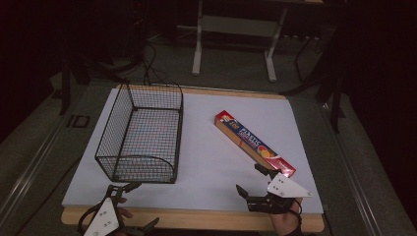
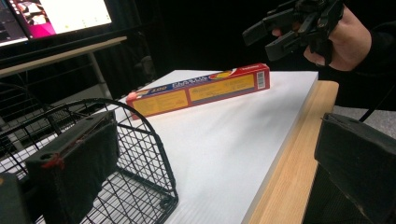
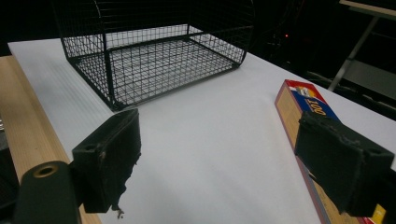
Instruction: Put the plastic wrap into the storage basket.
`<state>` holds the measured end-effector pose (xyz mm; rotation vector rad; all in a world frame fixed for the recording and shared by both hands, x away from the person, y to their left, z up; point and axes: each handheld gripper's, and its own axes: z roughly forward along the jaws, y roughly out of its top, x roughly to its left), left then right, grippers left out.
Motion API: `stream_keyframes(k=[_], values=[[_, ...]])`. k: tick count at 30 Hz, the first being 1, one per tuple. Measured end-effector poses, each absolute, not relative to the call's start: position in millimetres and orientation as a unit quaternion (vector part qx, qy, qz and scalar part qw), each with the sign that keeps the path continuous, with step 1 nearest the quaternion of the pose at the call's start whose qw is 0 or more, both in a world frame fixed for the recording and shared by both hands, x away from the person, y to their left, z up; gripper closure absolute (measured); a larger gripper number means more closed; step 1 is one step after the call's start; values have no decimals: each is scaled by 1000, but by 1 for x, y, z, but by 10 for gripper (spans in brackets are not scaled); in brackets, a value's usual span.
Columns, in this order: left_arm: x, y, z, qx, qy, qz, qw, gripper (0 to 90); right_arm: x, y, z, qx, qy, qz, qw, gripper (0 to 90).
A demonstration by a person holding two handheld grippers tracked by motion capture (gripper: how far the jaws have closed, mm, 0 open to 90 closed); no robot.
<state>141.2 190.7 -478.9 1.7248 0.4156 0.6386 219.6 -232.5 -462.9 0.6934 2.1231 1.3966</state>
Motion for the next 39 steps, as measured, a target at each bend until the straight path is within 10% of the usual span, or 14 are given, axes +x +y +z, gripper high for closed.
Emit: stream_keyframes(k=[39], values=[[141,189,-479,743,178,273,585,6,279,-228,-426,244,825,452,236,110]])
